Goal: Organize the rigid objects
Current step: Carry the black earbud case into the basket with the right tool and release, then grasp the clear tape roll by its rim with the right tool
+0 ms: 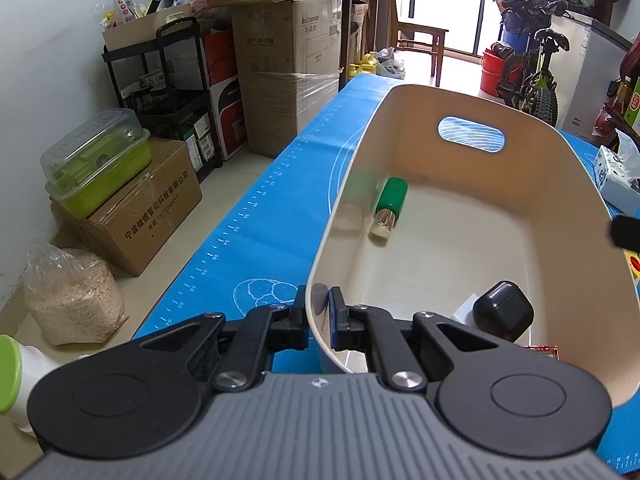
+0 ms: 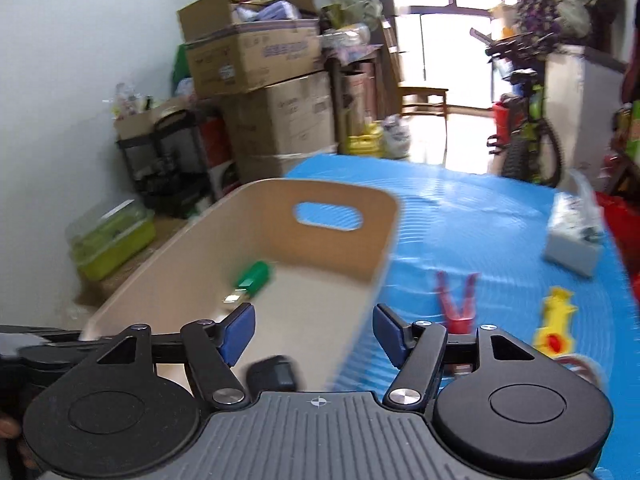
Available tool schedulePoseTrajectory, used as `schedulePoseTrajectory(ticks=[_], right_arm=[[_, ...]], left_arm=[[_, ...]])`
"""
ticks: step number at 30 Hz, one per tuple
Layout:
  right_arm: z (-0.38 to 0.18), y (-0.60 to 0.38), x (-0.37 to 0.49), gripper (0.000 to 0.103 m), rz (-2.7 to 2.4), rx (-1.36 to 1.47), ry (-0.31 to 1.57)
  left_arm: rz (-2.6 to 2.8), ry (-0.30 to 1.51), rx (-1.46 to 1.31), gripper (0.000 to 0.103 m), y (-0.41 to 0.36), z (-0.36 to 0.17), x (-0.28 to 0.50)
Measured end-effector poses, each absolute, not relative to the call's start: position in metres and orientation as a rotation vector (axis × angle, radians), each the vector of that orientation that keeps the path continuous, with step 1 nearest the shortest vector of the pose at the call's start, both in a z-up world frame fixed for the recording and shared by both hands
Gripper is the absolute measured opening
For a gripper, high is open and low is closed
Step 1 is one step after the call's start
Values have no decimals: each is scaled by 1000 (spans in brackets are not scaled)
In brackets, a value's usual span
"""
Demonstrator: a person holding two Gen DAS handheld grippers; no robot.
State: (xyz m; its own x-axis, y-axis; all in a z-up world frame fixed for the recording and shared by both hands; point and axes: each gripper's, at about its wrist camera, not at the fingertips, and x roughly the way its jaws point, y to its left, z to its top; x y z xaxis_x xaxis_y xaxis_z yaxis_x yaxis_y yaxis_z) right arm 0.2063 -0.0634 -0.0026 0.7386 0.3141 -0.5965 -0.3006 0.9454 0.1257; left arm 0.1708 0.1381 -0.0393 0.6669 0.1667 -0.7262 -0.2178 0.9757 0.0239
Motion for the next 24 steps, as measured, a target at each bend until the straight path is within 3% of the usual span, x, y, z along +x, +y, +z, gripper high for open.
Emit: schedulePoseTrajectory(ticks=[24], right_arm=[[-66,-212,248,74,-66,-66,842]], left_arm=[[226,810,-66,11,139,-40,170]])
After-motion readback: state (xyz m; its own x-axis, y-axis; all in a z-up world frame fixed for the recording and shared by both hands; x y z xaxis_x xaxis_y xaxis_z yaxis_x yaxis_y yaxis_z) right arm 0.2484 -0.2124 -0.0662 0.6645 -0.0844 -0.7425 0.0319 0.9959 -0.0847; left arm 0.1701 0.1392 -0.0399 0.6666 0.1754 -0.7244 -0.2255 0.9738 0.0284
